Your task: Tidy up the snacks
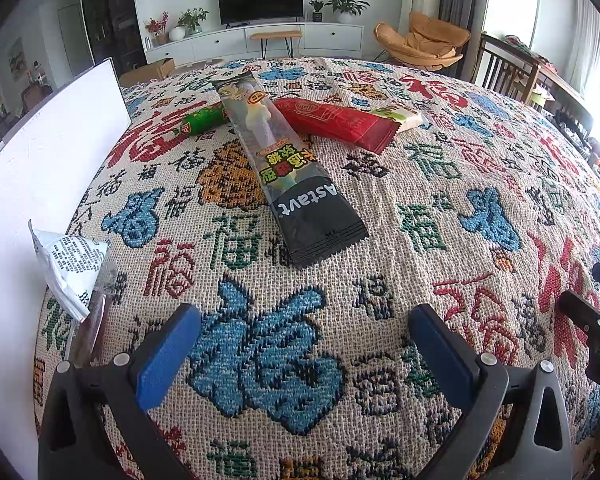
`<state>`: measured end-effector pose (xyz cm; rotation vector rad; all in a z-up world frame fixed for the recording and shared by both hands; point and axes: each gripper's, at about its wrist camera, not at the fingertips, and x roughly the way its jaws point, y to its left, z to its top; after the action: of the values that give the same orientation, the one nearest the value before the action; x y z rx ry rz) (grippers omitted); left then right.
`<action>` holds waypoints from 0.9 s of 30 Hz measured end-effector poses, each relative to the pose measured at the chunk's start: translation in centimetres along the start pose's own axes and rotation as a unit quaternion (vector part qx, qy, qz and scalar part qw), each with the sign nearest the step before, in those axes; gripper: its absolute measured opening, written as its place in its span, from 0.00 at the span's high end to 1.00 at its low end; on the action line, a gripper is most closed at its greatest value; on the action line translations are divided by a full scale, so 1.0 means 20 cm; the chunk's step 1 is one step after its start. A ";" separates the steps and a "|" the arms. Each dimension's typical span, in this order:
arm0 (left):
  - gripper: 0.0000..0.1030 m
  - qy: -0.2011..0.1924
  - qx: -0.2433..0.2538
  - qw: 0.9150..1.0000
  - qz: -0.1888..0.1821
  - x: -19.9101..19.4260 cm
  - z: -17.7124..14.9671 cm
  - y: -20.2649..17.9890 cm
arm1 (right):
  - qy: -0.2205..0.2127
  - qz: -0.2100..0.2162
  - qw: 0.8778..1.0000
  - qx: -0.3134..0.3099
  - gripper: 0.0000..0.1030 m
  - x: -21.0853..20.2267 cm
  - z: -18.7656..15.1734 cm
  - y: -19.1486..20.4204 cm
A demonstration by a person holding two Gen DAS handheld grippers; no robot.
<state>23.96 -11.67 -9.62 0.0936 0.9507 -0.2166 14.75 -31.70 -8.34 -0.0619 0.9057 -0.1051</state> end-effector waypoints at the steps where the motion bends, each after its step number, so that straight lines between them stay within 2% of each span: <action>1: 0.00 0.000 0.000 1.000 0.000 0.00 0.00 0.00 | 0.000 -0.001 1.000 -0.001 0.19 0.00 0.00 0.00; 24: 0.00 0.001 0.000 1.000 0.001 0.00 0.00 0.00 | -0.005 -0.016 1.000 -0.012 0.19 -0.01 0.00 0.02; 27: 0.00 0.024 0.011 1.000 -0.005 -0.03 -0.03 0.00 | -0.004 -0.016 1.000 -0.012 0.19 -0.01 0.00 0.02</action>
<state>23.20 -11.59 -9.48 0.1150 0.9963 -0.2361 14.61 -31.20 -8.22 -0.0983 0.8972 -0.1239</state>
